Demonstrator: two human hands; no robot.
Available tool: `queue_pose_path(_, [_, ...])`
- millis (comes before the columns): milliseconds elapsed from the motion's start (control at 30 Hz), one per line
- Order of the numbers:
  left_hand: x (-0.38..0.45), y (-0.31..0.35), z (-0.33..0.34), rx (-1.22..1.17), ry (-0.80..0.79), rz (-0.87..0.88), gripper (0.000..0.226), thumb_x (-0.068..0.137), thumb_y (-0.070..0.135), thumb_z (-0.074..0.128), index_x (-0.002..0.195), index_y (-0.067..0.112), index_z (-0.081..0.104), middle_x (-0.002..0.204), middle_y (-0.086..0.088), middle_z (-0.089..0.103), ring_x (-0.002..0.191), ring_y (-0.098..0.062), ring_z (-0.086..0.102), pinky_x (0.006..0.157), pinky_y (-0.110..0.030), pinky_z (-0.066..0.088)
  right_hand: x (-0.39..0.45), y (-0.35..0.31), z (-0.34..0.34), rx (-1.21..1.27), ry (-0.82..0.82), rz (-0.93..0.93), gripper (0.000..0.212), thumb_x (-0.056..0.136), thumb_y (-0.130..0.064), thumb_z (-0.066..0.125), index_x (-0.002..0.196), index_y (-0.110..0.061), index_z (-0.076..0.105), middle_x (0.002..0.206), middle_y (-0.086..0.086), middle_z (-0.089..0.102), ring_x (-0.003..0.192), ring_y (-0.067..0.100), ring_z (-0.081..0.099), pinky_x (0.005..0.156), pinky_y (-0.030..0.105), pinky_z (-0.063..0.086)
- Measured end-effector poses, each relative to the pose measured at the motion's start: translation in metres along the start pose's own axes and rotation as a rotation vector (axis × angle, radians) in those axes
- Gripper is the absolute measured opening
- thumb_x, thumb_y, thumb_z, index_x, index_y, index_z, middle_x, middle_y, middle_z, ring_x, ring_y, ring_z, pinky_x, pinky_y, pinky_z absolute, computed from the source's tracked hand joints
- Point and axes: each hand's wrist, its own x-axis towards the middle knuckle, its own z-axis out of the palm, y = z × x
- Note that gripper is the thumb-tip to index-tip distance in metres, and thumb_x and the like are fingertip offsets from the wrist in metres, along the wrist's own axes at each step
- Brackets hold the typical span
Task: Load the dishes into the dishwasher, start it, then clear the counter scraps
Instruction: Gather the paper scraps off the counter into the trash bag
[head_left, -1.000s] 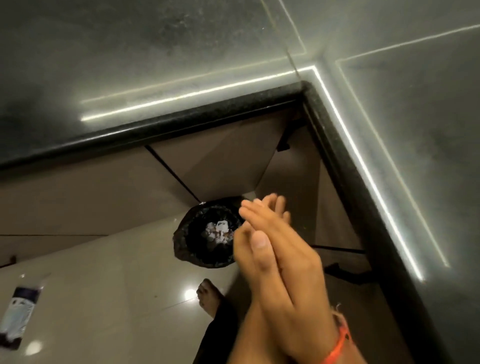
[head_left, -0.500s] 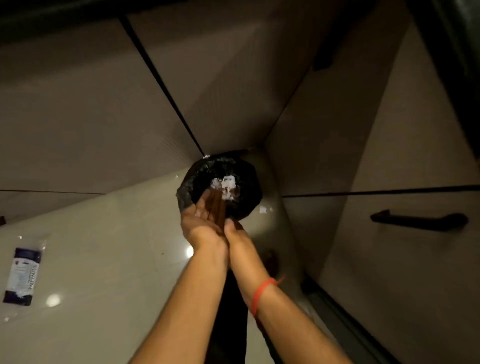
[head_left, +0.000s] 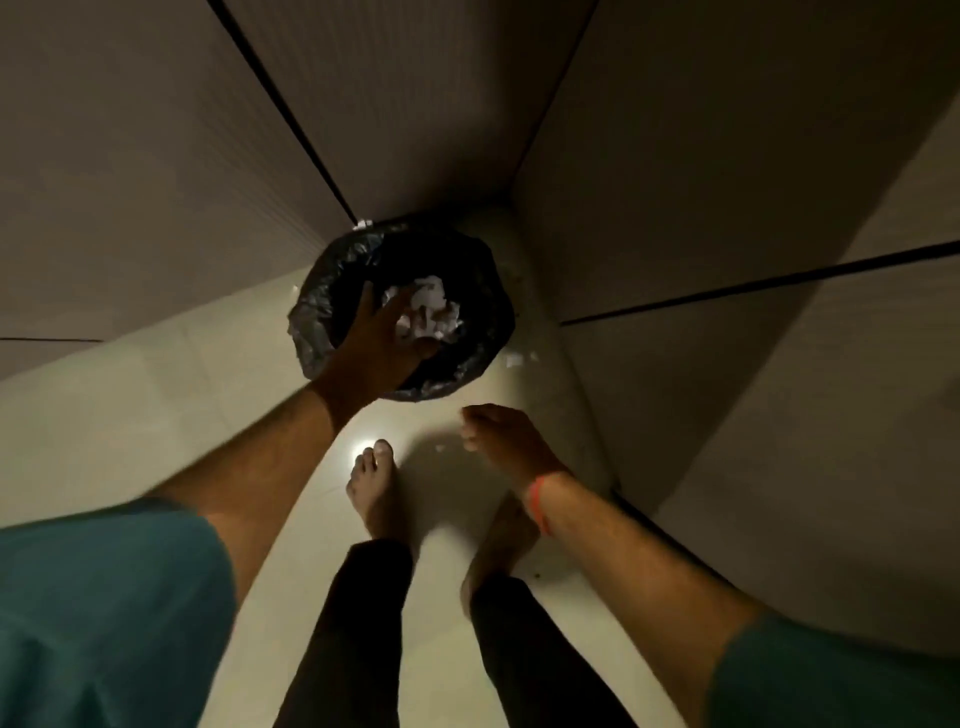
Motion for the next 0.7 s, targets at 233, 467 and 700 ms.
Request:
queue_pose_path(233, [0.052,-0.08,0.009,0.49,0.043,0.21,0.079,0.098,0.031,0.064,0.163,0.029,0.02,0.172,-0.008,0.007,0.157,-0.034,0.011,0.124,-0.053,0.026,0.101,0.066,-0.03,-0.315,0.164,0.035,0.041,0.098,-0.032,0.059,0.137,-0.016,0.059,0.138,0.005,0.062,0.12,0.025,0.062,0.106,0.033,0.046])
queue_pose_path(467, [0.058,-0.111,0.025,0.681,0.303,0.646,0.056,0.101,0.031,0.048,0.153,0.011,0.044,0.16,-0.019,0.039,0.146,-0.037,0.038,0.117,-0.052,0.035,0.209,0.094,-0.023,-0.453,0.277,0.003,0.065,0.093,-0.034,0.066,0.151,-0.021,0.04,0.147,0.011,0.051,0.129,0.031,0.054,0.104,0.038,0.048])
queue_pose_path(700, [0.002,-0.124,0.067,0.511,0.155,0.902,0.031,0.101,0.021,0.054,0.126,0.012,0.072,0.118,-0.008,0.07,0.101,-0.028,0.067,0.085,-0.043,0.056,0.279,0.116,-0.025,-0.707,0.364,0.033,0.081,0.094,-0.044,0.063,0.158,-0.032,0.015,0.153,0.017,0.032,0.129,0.04,0.048,0.096,0.047,0.047])
